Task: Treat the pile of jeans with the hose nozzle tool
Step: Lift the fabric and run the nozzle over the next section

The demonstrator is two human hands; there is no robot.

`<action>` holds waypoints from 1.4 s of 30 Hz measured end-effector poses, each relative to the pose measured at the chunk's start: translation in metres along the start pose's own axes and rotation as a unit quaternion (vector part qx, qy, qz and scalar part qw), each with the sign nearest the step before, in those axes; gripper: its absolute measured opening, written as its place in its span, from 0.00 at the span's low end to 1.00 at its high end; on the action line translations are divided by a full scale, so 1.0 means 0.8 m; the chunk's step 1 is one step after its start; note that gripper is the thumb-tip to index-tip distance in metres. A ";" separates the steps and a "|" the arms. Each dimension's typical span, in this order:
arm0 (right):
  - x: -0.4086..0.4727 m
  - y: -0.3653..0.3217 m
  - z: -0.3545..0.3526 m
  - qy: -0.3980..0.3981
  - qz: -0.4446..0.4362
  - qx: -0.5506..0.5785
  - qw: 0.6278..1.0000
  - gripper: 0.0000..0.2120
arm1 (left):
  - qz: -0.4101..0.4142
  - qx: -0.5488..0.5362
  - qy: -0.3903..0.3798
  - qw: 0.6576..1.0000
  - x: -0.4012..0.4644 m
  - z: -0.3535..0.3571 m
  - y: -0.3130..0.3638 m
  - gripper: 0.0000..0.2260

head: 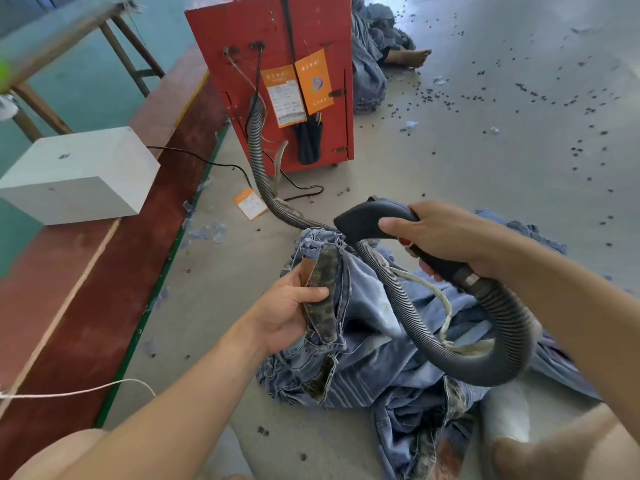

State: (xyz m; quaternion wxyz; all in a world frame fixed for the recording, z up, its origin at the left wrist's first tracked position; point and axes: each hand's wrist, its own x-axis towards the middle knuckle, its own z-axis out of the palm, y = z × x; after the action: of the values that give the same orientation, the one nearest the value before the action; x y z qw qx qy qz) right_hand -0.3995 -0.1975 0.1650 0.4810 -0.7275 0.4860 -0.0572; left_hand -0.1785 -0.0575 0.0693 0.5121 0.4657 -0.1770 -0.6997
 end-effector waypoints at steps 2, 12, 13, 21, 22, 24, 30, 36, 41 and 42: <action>-0.006 0.004 -0.011 -0.058 0.002 -0.016 0.998 0.21 | 0.002 -0.007 0.013 1.000 0.001 -0.003 0.003 0.22; 0.004 0.004 0.007 0.057 0.011 0.015 0.998 0.22 | -0.036 0.054 0.014 0.998 -0.008 0.007 0.009 0.18; 0.002 0.005 0.000 0.046 -0.005 0.002 0.999 0.22 | -0.023 0.061 0.037 0.997 -0.005 0.006 0.010 0.17; -0.023 0.001 -0.019 -0.042 -0.118 -0.089 0.988 0.16 | 0.035 0.069 -0.006 0.997 -0.007 -0.003 0.022 0.08; -0.025 -0.003 -0.017 -0.054 -0.128 -0.098 0.985 0.14 | 0.029 0.081 -0.020 0.996 -0.007 -0.001 0.019 0.08; -0.026 -0.012 -0.006 -0.060 -0.156 -0.125 0.978 0.12 | 0.019 0.110 -0.036 0.993 -0.007 0.003 0.011 0.09; -0.018 -0.019 -0.003 0.061 -0.193 -0.115 0.973 0.13 | 0.035 0.076 -0.021 0.996 -0.011 0.001 0.015 0.13; -0.026 -0.014 -0.001 -0.043 -0.181 -0.212 0.960 0.11 | 0.029 0.104 -0.032 0.994 -0.020 0.005 0.017 0.17; -0.011 -0.023 0.017 0.091 -0.187 -0.163 0.964 0.13 | 0.019 0.091 -0.009 0.996 -0.018 0.006 0.018 0.15; -0.010 -0.022 0.012 0.100 -0.181 -0.141 0.968 0.13 | 0.019 0.071 -0.005 0.997 -0.017 0.004 0.021 0.13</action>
State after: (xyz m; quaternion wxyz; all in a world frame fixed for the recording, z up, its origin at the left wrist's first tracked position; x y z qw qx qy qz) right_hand -0.3871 -0.1841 0.1763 0.3041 -0.8542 0.3955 -0.1466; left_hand -0.1713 -0.0534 0.0894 0.4901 0.4940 -0.2381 -0.6775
